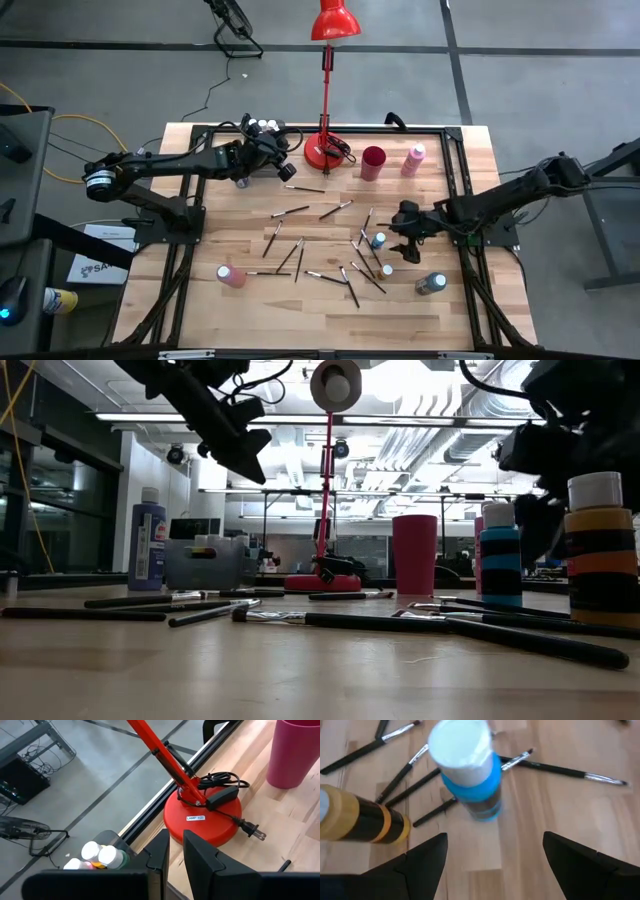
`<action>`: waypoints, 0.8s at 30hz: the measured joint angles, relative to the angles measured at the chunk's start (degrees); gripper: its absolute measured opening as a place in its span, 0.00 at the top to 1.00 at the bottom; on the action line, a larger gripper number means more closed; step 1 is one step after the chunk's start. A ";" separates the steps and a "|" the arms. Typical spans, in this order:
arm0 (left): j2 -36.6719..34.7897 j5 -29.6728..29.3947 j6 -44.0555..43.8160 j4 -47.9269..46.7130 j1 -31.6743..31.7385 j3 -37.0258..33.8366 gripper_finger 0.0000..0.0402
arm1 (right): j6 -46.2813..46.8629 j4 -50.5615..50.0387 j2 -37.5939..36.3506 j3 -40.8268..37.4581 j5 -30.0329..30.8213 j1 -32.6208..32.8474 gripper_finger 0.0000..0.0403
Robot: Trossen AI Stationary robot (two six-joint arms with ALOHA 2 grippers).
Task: Pick & Place Paint Supplies
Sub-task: Put the small light blue black paint bottle into the bin
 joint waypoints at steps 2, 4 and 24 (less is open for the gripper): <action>0.02 -0.02 0.00 0.05 0.00 0.00 0.87 | 0.05 4.13 1.42 -1.32 0.03 0.74 0.20; 0.02 -0.02 0.00 0.05 0.00 0.00 0.87 | 0.10 8.38 3.41 -2.29 1.04 1.43 0.20; 0.02 -0.02 0.20 -0.40 0.00 -0.02 0.87 | 2.89 25.43 17.71 -3.33 4.75 2.12 0.38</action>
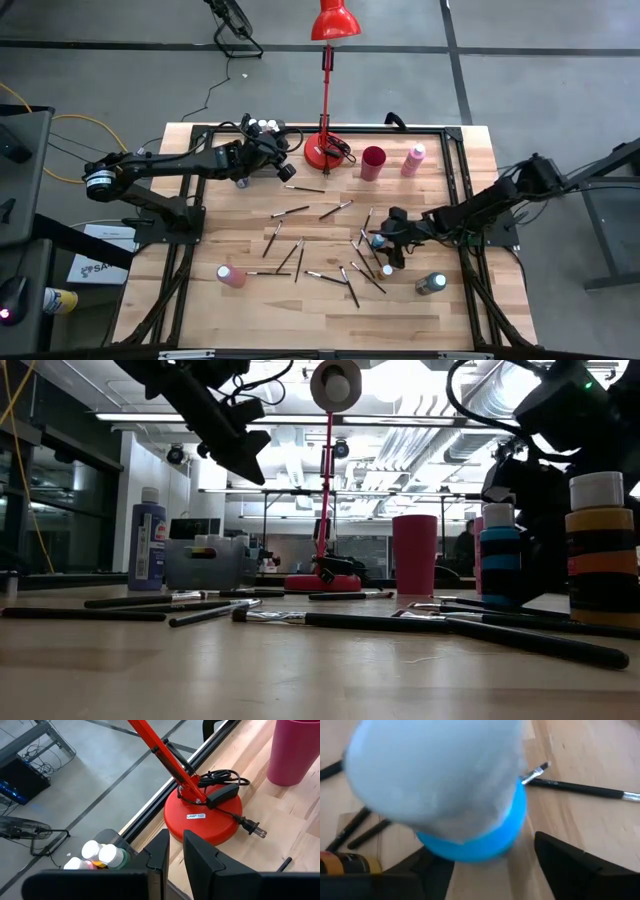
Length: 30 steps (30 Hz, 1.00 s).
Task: Pick & Place Paint Supplies
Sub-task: Put the small light blue black paint bottle into the bin
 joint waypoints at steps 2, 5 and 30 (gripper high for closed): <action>0.00 0.00 0.00 -0.02 0.00 0.00 0.87 | -0.04 0.42 0.02 0.00 -0.62 0.04 0.44; 0.00 0.00 0.00 -0.02 0.00 0.00 0.87 | -0.11 -0.15 0.02 -0.02 -0.65 0.02 0.52; 0.02 14.04 6.11 6.09 0.02 0.00 0.86 | 5.79 -7.33 -0.02 6.39 -3.95 -1.11 0.71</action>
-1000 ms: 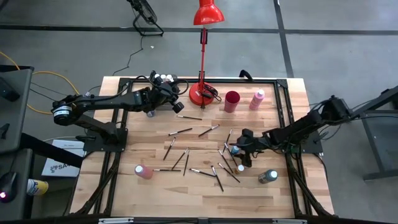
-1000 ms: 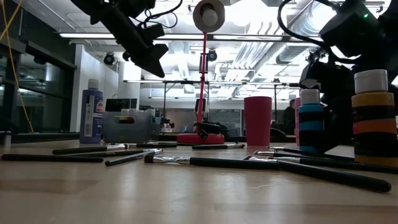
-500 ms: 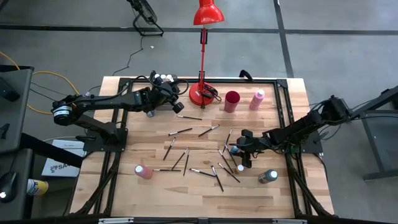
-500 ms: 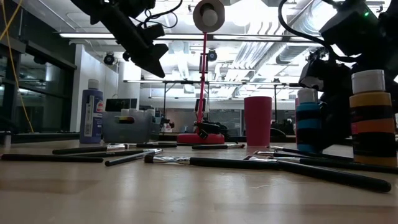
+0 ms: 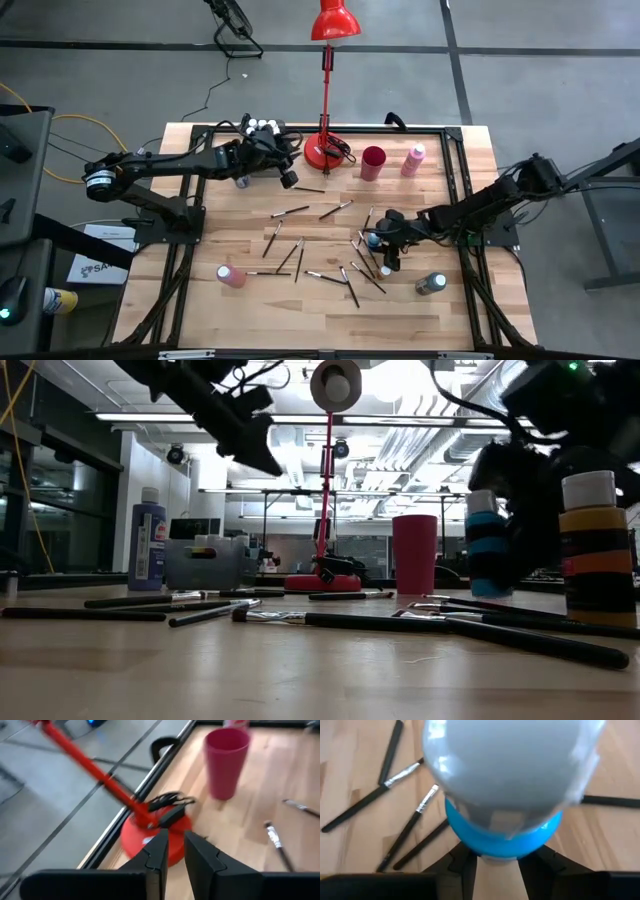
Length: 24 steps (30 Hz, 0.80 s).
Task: Pick & Place Paint Supplies
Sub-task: Put the small light blue black paint bottle into the bin
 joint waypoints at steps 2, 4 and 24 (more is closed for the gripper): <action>0.02 2.05 0.30 1.43 0.00 0.00 0.83 | -1.22 -4.32 -0.01 2.68 -0.64 -1.19 0.71; 0.02 4.82 0.36 3.04 0.00 0.00 0.77 | -3.26 -8.49 -0.02 5.72 -1.50 -2.53 0.71; 1.55 27.43 -6.31 15.66 -4.44 0.00 0.41 | -20.97 -20.70 -0.05 29.09 -4.23 -17.97 0.70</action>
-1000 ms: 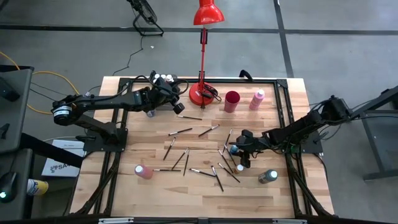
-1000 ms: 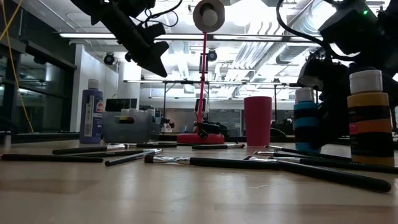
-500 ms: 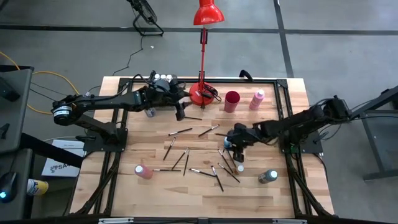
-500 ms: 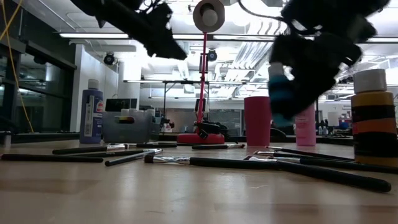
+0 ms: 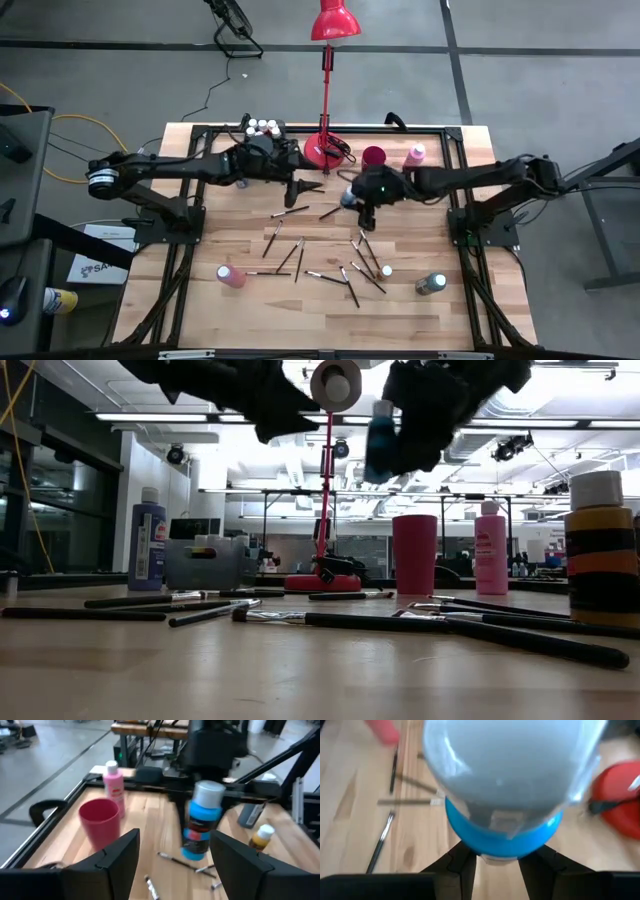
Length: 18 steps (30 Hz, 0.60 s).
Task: Pick & Place Paint Supplies
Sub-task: Put the small light blue black paint bottle into the bin
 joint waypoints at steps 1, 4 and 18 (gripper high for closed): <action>0.25 -0.56 -0.29 0.82 -0.43 0.00 0.41 | -0.19 0.40 0.01 0.59 -0.10 -0.56 0.70; 1.66 -2.95 -1.62 3.65 -1.39 0.00 0.41 | -1.03 3.01 0.01 1.16 -1.76 -2.00 0.70; 7.38 -2.63 -7.47 15.58 -1.79 0.53 0.41 | -1.05 6.25 2.30 1.16 -2.60 -2.44 0.70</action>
